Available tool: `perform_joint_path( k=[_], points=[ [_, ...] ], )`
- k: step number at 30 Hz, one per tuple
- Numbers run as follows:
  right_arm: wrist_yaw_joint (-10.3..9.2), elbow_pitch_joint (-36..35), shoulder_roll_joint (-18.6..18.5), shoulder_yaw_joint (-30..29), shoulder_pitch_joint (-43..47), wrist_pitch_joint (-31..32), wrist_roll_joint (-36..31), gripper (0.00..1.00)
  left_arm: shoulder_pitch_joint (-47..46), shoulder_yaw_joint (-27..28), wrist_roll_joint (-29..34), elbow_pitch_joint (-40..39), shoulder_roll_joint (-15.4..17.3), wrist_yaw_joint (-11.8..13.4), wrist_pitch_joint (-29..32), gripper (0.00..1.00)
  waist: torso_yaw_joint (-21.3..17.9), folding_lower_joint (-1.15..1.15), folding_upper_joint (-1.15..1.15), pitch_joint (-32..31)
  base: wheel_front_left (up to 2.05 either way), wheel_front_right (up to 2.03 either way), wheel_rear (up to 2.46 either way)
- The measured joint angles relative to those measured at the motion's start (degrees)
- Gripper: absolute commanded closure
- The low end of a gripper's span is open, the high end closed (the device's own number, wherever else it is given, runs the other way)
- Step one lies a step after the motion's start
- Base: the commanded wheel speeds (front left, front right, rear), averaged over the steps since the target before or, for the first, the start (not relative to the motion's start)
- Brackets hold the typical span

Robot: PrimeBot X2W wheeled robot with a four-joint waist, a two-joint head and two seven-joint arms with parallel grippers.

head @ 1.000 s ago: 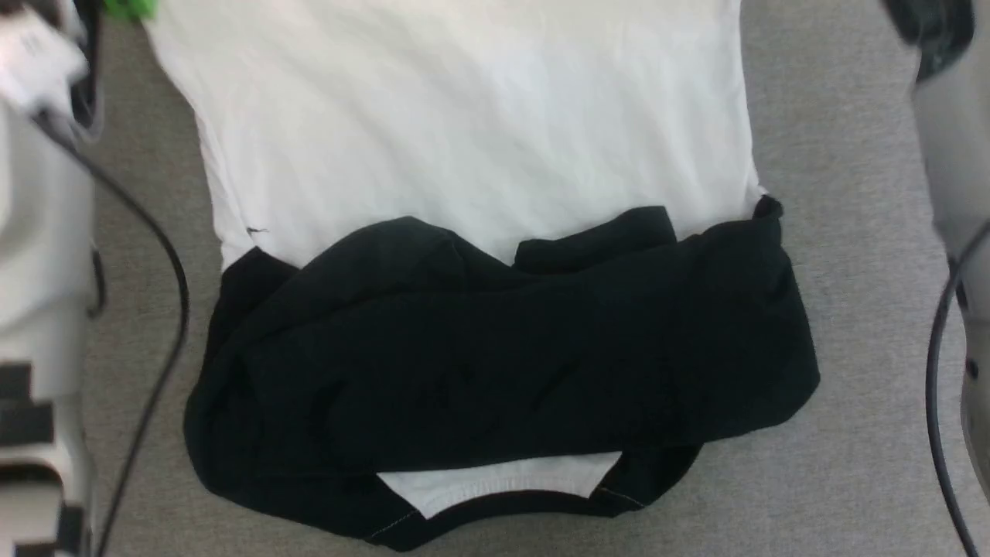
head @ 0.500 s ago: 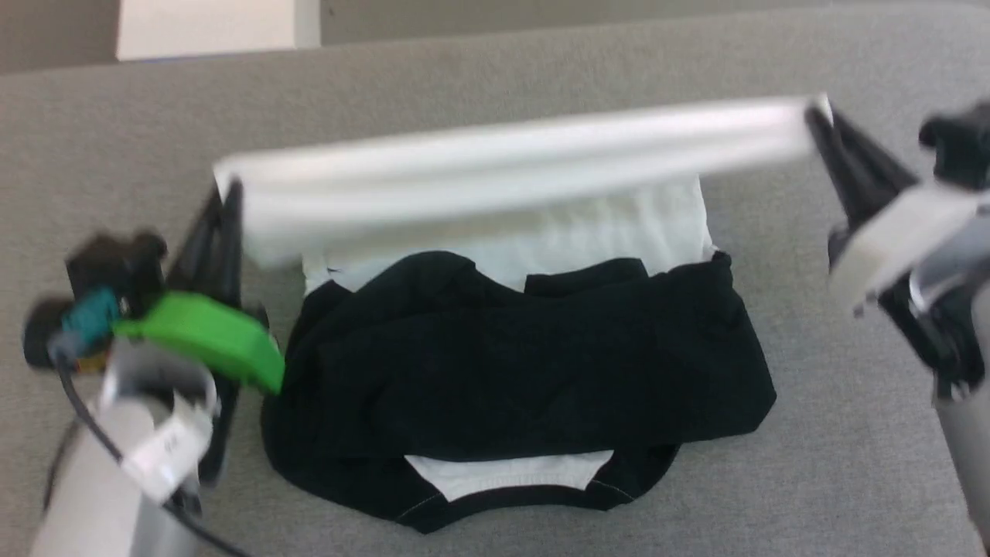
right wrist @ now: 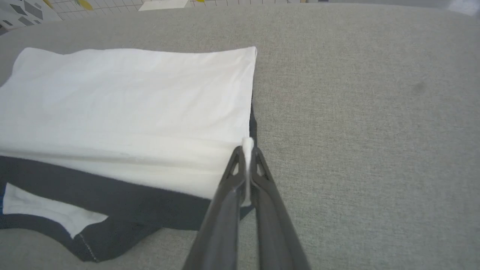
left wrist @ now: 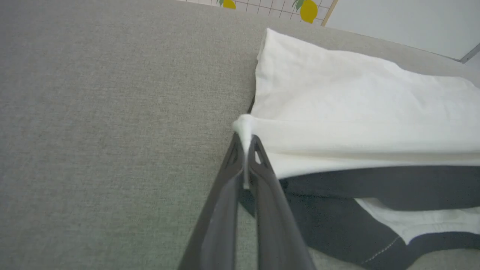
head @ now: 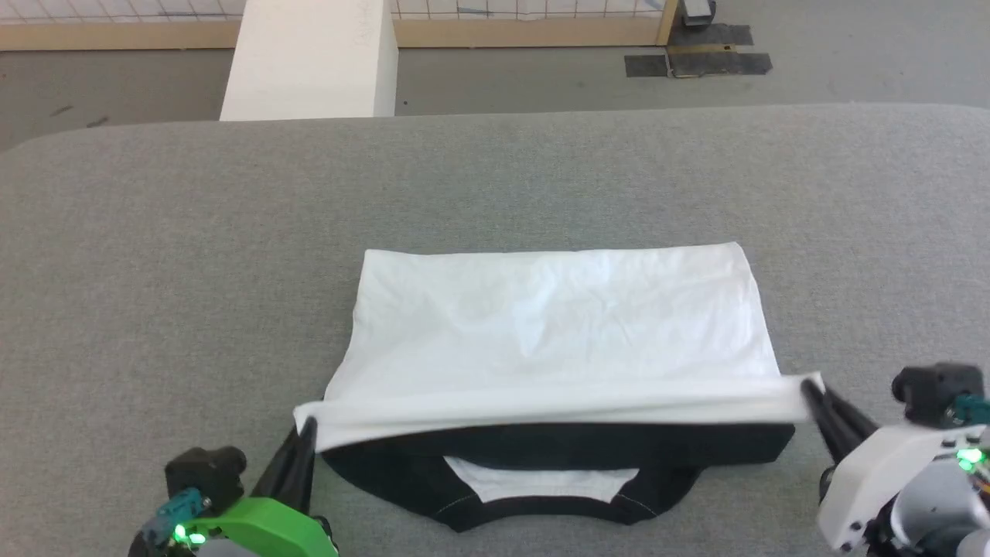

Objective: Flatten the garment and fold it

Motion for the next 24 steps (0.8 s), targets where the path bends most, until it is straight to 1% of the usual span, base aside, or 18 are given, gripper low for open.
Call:
perform_joint_path(
  k=[2, 8, 9, 10, 11, 12, 15, 18, 19, 20, 22, 24],
  points=[
    [0.0, 1.0, 1.4, 0.1, 1.2, 0.2, -0.5, 1.0, 0.1, -0.8, -0.1, 2.3, -0.2, -0.3, 0.0, 1.0, 0.4, 0.0, 0.0, -0.2, 0.0, 0.0, 0.0],
    [0.0, 7.6, 3.3, 0.5, 1.8, -0.8, -2.0, 1.0, -0.3, -3.0, -0.1, 9.1, -0.9, -2.1, -0.6, 1.0, 0.7, 0.0, 0.0, -0.2, 0.0, 0.0, 0.0],
    [0.0, 8.8, 3.4, 0.4, 1.8, -1.3, -2.3, 1.0, -0.5, -3.4, -0.1, 10.2, -1.2, -2.5, -0.6, 0.99, 0.7, 0.0, 0.0, -0.2, 0.0, 0.0, 0.0],
    [0.0, 9.7, 3.7, 0.2, 1.8, -1.6, -2.4, 0.91, -0.7, -3.7, -0.1, 10.9, -1.5, -2.6, -0.9, 0.65, 0.7, 0.0, 0.0, -0.3, 0.0, 0.0, 0.0],
    [0.0, 10.6, 4.0, 0.3, 1.8, -1.9, -2.4, 0.52, -1.0, -4.1, -0.1, 11.8, -1.9, -2.6, -1.0, 0.16, 0.7, 0.0, 0.0, -0.4, 0.0, 0.0, 0.0],
    [0.0, 11.3, 4.3, 0.4, 1.8, -2.0, -2.4, 0.0, -1.3, -4.3, -0.1, 12.7, -2.0, -2.6, -1.0, 0.0, 0.7, 0.0, 0.0, -0.6, 0.0, 0.0, 0.0],
    [-0.01, 12.2, 4.8, 0.1, 1.9, -2.0, -2.4, 0.0, -1.4, -4.3, -0.1, 13.9, -2.2, -2.5, -1.1, 0.0, 0.6, 0.0, 0.0, -1.3, 0.0, 0.0, 0.0],
    [-0.01, 11.7, 4.9, -1.3, 2.8, -2.1, -2.6, 0.0, -0.9, -3.9, -0.1, 14.4, -2.2, -1.7, -1.5, 0.0, 0.6, 0.0, 0.0, -2.4, 0.0, 0.0, 0.0],
    [-0.02, 11.3, 5.0, -1.8, 3.5, -2.0, -2.8, 0.0, -0.6, -3.7, -0.1, 14.6, -2.0, -1.2, -1.5, 0.0, 0.6, 0.0, 0.0, -2.8, 0.0, 0.0, 0.0],
    [-0.02, 9.2, 5.9, -3.4, 5.3, -1.5, -3.5, 0.0, 0.7, -2.9, 0.4, 14.4, -0.8, 0.4, -1.4, 0.0, 0.5, 0.0, 0.0, -3.9, 0.0, 0.0, 0.0],
    [-0.02, 7.7, 6.5, -4.9, 5.9, -1.3, -4.2, 0.0, 1.1, -2.4, 0.9, 13.8, -0.4, 1.6, -1.5, 0.0, 0.4, 0.0, 0.0, -4.6, 0.0, 0.0, 0.0],
    [-0.03, 5.5, 6.9, -6.1, 6.2, -1.9, -4.9, 0.0, 1.1, -1.5, 1.3, 12.4, -0.3, 2.9, -3.0, 0.0, 0.5, 0.0, 0.0, -5.2, 0.0, 0.0, 0.0]
  ],
)
